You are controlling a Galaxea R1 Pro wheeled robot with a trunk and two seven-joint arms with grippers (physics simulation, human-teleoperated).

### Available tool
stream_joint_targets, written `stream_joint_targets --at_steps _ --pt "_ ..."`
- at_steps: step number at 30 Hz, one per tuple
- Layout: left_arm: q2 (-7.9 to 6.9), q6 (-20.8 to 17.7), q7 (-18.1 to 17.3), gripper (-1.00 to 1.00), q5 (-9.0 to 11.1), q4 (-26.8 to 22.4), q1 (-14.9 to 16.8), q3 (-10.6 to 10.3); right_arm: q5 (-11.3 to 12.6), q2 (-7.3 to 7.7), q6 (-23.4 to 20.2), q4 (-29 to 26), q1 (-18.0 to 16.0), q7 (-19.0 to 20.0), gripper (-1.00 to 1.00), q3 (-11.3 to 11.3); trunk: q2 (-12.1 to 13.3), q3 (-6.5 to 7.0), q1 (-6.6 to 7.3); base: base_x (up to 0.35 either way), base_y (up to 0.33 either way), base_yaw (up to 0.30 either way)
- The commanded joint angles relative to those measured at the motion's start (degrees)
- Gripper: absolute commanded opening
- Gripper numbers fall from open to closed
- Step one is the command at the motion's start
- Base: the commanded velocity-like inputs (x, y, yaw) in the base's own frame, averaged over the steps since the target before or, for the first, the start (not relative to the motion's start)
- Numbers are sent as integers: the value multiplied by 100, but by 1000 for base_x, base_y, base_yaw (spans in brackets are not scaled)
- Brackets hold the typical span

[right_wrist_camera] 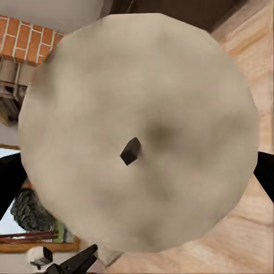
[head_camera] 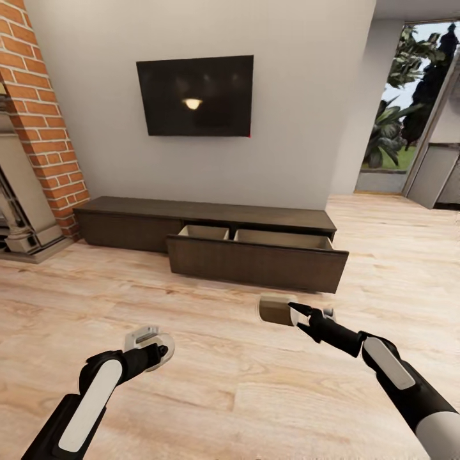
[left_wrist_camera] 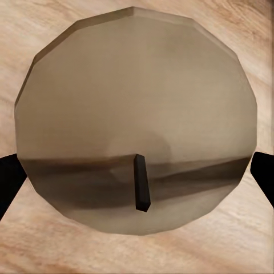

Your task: Place each of the two pumpkins and all three candles from the living room inside a cabinet in the living room (use any cabinet), then make sure every cabinet is closed, and position the cauldron so it is next to a table in the living room.

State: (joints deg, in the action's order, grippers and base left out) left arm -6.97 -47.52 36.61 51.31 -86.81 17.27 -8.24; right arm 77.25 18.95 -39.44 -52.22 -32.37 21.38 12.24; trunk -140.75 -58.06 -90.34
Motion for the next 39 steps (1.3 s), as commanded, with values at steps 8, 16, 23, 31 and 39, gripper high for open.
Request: stream_joint_targets --at_steps 8,16,23,31,39 --pt "1 -11 92 -100 40 -12 4 -11 18 -4 -191 177 -6 24 -100 -258 37 -54 23 0 0 -104" --pt "2 -11 92 -100 46 -12 4 -20 18 1 -204 204 -6 34 -100 -266 358 15 199 0 0 -4" --pt "2 -11 92 -100 46 -4 4 -28 18 3 -204 212 -5 33 -100 -266 639 75 353 0 0 0" --pt "2 -11 92 -100 46 -3 4 -29 21 3 -197 228 -6 62 -100 -266 960 143 528 0 0 0" --pt "2 -11 98 -100 46 -3 4 -37 19 3 -187 230 -6 70 -100 -266 1281 225 704 0 0 0"
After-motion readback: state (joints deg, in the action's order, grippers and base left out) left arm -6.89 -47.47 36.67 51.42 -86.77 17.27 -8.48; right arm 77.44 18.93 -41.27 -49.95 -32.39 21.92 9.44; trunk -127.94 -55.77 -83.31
